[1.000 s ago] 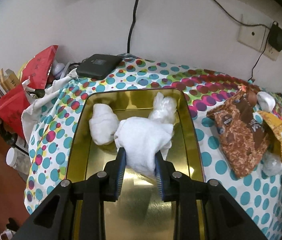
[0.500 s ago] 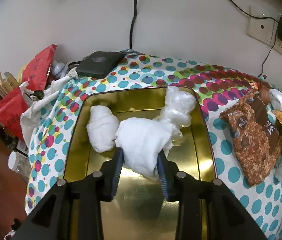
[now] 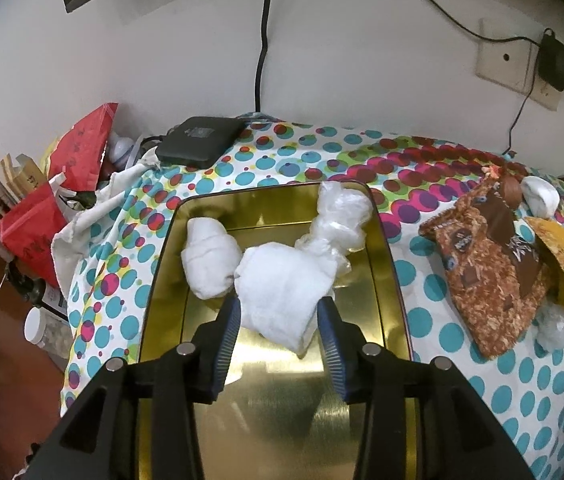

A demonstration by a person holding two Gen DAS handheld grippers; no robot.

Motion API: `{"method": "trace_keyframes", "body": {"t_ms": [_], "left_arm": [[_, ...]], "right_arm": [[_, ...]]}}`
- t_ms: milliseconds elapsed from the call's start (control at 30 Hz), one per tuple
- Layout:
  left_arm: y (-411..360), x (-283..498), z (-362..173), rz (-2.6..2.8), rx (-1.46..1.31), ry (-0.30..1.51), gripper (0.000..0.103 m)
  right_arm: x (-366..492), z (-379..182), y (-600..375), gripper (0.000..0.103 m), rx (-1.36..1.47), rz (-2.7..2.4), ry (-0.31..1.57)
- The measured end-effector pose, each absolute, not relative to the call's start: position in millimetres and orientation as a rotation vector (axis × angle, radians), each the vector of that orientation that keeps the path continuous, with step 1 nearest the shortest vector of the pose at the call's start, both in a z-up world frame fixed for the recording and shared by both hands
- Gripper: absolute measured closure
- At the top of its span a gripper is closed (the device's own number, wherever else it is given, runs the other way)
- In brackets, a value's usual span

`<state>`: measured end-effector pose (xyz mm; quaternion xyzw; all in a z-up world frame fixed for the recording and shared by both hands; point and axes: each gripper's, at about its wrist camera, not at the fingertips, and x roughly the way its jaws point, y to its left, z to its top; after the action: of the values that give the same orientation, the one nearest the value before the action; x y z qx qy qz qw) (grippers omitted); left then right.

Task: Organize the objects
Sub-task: 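Carry the white cloth into the gold tray and open the left tool, then lift the braided rope ball with the right tool toward the gold tray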

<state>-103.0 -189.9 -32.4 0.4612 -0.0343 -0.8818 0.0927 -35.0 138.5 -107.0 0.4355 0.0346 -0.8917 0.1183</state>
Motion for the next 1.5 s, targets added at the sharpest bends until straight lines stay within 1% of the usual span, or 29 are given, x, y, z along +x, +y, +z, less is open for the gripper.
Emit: {"method": "trace_keyframes", "body": {"t_ms": [167, 267, 467, 667, 800, 933, 1100, 1267, 1500], "left_arm": [[-188.0, -86.9, -19.9, -2.632, 1.342, -0.055, 0.062], [-181.6, -69.9, -9.4, -2.658, 1.312, -0.015, 0.062], [-155.7, -31.7, 0.0, -2.711, 1.263, -0.019, 0.062], [-132.9, 1.8, -4.8, -2.749, 1.329, 0.000, 0.062], [-122.8, 28.1, 1.2, -2.770, 1.276, 0.007, 0.062], [-122.5, 53.9, 4.5, -2.779, 1.249, 0.097, 0.062], [-132.5, 86.0, 7.4, -2.759, 1.210, 0.168, 0.062], [-154.8, 115.2, 15.9, -2.726, 1.153, 0.147, 0.062], [-198.1, 146.4, 23.6, -2.678, 1.074, 0.272, 0.062]], "right_arm": [[-34.5, -107.2, 139.1, 0.055, 1.272, -2.607, 0.094], [-35.0, -106.5, 143.0, 0.055, 1.267, -2.603, 0.056], [-34.5, -106.2, 144.8, 0.056, 1.263, -2.605, 0.041], [-34.6, -106.1, 146.7, 0.056, 1.264, -2.615, 0.033], [-33.9, -106.1, 146.2, 0.056, 1.265, -2.621, 0.042], [-33.7, -106.1, 145.9, 0.056, 1.270, -2.625, 0.047], [-32.7, -105.3, 145.4, 0.056, 1.270, -2.635, 0.059], [-33.3, -105.9, 143.9, 0.056, 1.276, -2.640, 0.072], [-32.1, -106.1, 139.8, 0.056, 1.279, -2.655, 0.113]]}}
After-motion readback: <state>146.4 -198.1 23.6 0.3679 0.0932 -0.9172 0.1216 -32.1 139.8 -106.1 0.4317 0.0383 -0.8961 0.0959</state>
